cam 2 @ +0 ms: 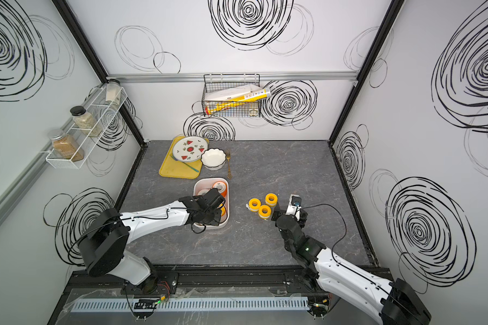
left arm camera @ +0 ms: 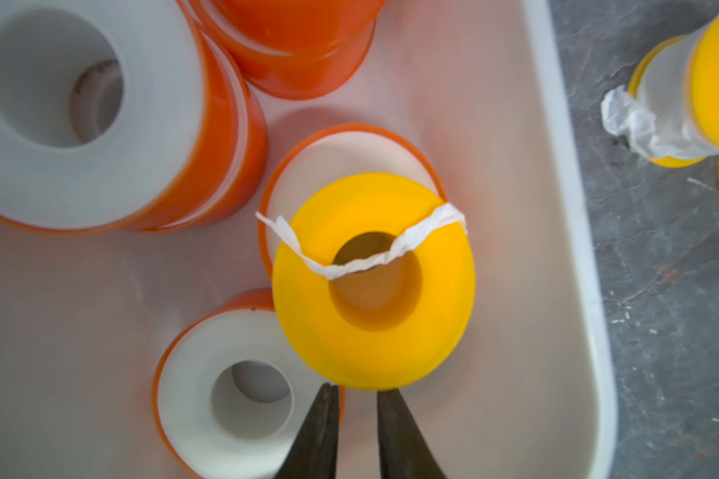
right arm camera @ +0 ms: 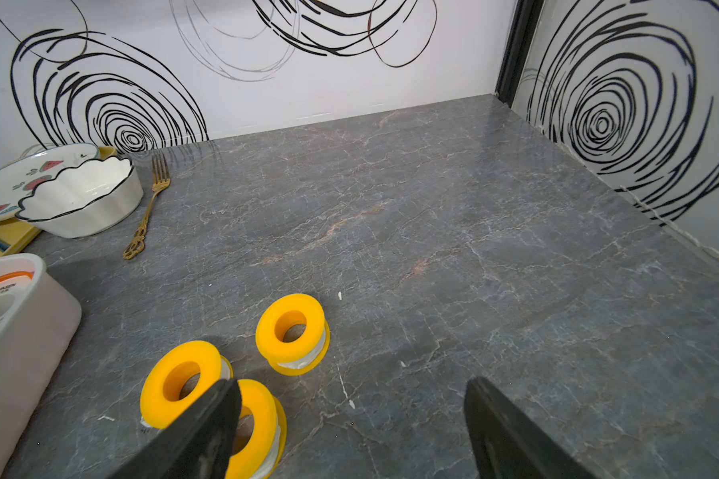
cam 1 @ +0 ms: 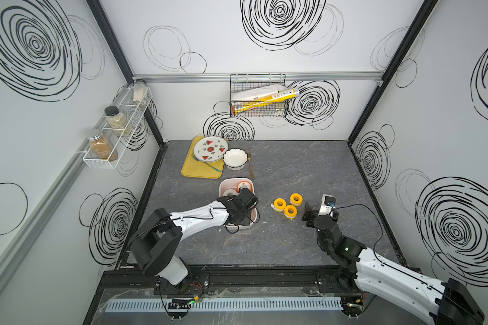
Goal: Put the sealing tape into the storage box
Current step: Place the sealing tape in the storage box.
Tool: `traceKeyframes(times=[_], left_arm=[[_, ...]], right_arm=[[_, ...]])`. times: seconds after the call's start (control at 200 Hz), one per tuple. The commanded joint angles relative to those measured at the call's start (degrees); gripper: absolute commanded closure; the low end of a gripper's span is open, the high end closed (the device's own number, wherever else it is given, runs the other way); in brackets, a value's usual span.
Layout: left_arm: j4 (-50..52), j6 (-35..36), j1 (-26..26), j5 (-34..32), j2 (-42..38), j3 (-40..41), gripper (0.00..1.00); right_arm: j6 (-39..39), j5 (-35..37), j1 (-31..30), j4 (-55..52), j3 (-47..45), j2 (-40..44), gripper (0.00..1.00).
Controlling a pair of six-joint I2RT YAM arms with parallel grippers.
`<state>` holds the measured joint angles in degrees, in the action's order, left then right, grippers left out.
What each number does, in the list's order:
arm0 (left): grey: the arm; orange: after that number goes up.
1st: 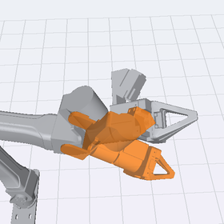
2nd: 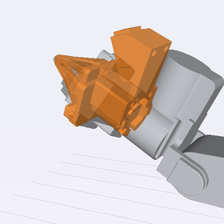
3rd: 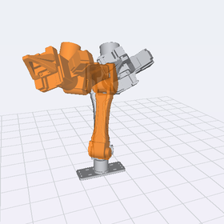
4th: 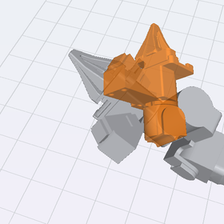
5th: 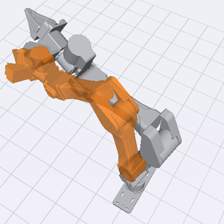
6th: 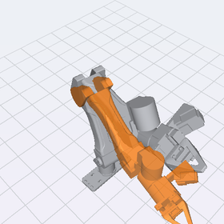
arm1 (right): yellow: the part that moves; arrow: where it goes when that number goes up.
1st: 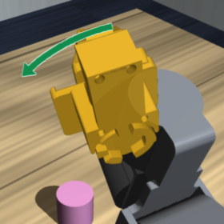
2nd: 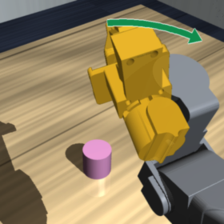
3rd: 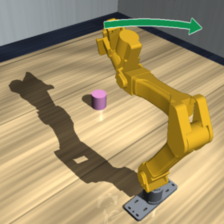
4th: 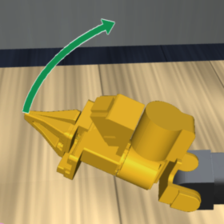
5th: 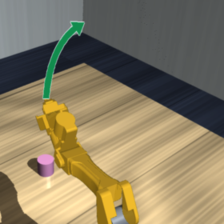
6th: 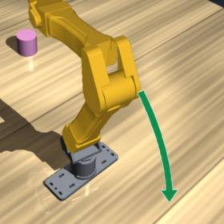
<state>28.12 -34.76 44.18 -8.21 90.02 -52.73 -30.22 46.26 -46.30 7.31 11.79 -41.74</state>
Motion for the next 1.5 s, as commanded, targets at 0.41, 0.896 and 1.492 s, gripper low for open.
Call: traceKeyframes(times=[0.41, 0.896, 1.492], left_arm=[[-2.06, 1.72, -2.67, -1.87, 4.77, -4.2, 0.76], [1.44, 0.58, -0.5, -0.82, -3.85, -2.56, 0.64], [10.18, 4.87, -4.28, -9.82, -30.74, -0.18, 0.55]], right_arm=[[0.33, 0.23, 0.12, 0.43, 1.83, -0.45, 0.11], [0.33, 0.15, 0.21, 0.39, 2.18, -1.33, 0.11], [0.78, 0.23, 0.21, 1.15, 2.09, -1.57, 0.07]])
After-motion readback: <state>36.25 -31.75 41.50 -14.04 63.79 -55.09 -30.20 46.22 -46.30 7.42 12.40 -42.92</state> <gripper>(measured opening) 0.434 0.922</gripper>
